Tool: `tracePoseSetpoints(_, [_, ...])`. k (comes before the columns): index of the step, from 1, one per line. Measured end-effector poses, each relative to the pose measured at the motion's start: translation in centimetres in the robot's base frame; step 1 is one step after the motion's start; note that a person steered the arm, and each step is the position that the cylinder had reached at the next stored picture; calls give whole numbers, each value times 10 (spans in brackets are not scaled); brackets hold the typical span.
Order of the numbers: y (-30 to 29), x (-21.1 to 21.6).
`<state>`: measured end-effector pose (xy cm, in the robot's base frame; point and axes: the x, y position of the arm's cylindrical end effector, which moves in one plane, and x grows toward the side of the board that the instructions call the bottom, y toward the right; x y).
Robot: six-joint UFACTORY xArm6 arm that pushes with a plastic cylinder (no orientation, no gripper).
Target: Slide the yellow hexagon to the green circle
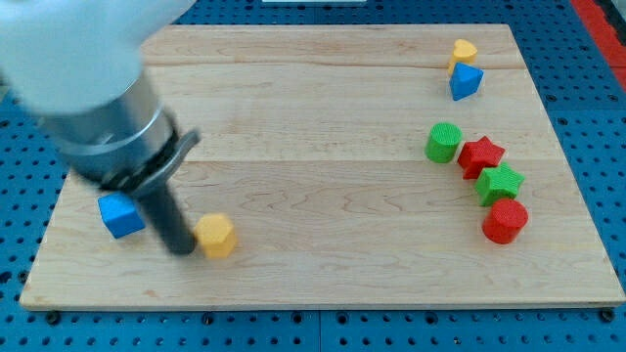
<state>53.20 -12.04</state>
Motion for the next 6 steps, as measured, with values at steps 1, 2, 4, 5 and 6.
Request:
tracePoseSetpoints(1, [71,-33])
tracePoseSetpoints(2, [29,-7])
tracePoseSetpoints(4, [91,-30])
tracePoseSetpoints(5, [121,-96])
tracePoseSetpoints(6, [159,-97])
